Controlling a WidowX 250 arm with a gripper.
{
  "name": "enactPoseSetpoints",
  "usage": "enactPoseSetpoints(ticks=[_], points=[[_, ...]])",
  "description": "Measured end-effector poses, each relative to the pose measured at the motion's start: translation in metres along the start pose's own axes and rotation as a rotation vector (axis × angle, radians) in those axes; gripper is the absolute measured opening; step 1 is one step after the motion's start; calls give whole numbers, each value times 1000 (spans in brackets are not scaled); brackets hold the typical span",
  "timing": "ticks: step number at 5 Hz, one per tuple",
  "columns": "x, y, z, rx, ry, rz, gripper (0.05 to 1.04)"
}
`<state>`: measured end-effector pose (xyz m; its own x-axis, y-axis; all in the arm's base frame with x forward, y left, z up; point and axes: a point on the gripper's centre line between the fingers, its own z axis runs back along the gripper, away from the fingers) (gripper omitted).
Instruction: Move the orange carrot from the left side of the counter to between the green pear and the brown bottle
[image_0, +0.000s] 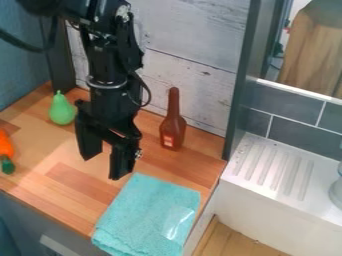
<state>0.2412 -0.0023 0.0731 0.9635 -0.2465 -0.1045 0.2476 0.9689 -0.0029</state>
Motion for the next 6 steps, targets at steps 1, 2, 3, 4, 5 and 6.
enactPoseSetpoints(ticks=[1,2,3,4,5,6], points=[[-2,-1,-5,-4,18,0,1001],[-13,21,-3,4,-14,68,1001],[-22,48,0,24,-19,112,1001],[-30,72,-3,78,-49,263,1001],[-38,96,-4,82,-90,514,1001],[-51,118,6,44,-86,751,1001]])
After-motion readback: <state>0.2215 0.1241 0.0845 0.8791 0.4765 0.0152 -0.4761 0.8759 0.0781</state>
